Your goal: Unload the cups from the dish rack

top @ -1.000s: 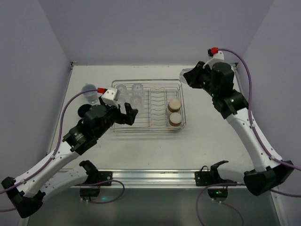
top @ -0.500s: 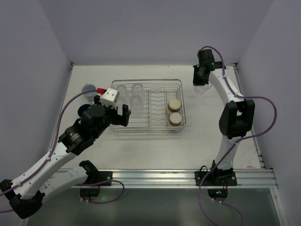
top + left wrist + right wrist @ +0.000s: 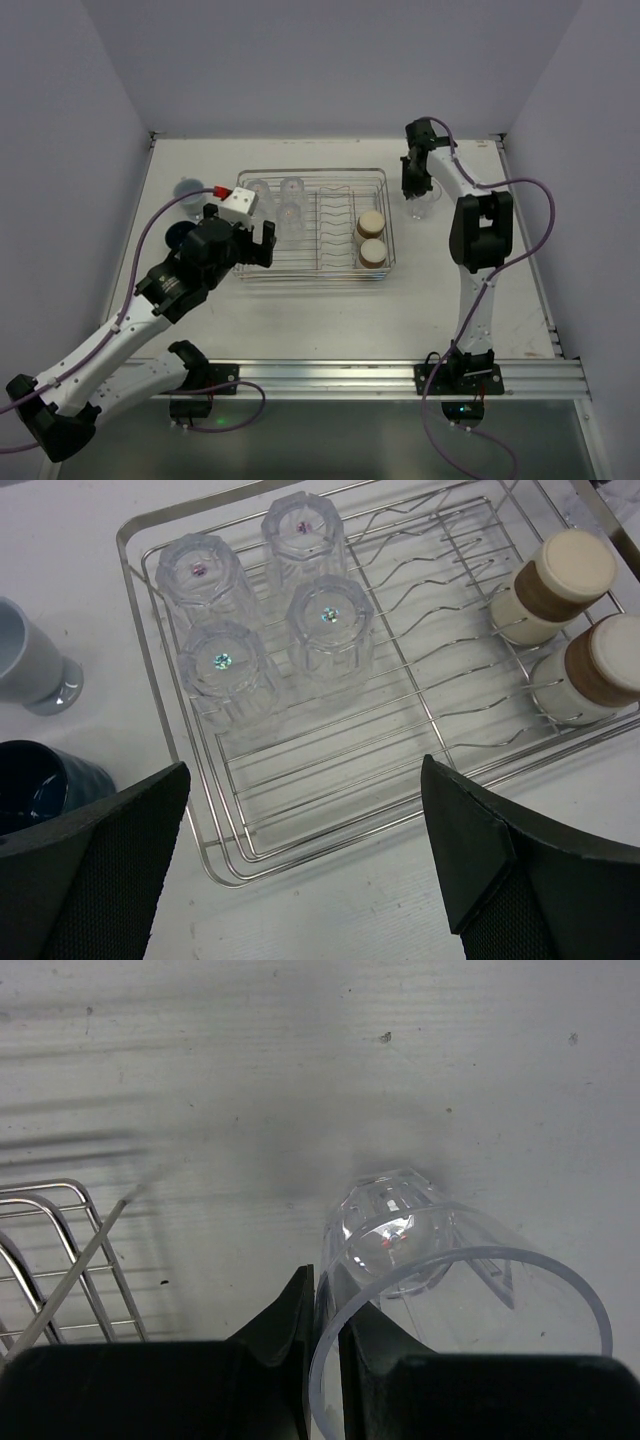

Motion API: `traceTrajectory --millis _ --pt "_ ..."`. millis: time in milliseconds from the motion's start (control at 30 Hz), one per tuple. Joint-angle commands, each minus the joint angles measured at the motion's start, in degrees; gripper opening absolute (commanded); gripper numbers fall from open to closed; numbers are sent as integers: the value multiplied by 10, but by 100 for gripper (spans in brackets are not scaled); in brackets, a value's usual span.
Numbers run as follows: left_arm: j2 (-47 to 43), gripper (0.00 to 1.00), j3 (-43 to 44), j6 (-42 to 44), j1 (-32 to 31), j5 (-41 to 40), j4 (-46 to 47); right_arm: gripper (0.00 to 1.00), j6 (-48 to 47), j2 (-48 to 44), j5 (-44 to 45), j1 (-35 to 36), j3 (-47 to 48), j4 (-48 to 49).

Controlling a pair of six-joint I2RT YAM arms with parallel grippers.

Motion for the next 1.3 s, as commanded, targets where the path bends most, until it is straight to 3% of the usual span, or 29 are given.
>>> traceTrajectory --millis 0,167,267,300,433,533,900,1100,1267 --pt "6 100 -1 11 15 7 24 5 -15 0 12 1 28 -12" --pt "32 100 32 9 17 -39 -10 24 -18 -5 8 1 13 -3" --pt "43 100 49 3 17 -37 -16 41 -17 -25 11 1 3 6" --pt "49 100 54 -2 18 -27 -18 51 -15 -35 9 0 1 9" --pt "70 100 84 -14 18 -1 -20 73 1 -105 -38 1 -34 54" --pt "103 100 119 -24 18 21 -18 80 19 -173 -66 1 -76 91" --pt "295 99 222 -46 18 11 6 81 131 -516 -225 11 -420 342" --pt "390 99 280 -42 37 31 6 81 144 -598 -254 21 -507 386" --pt "441 99 268 -49 55 24 17 81 142 -644 -258 22 -526 394"
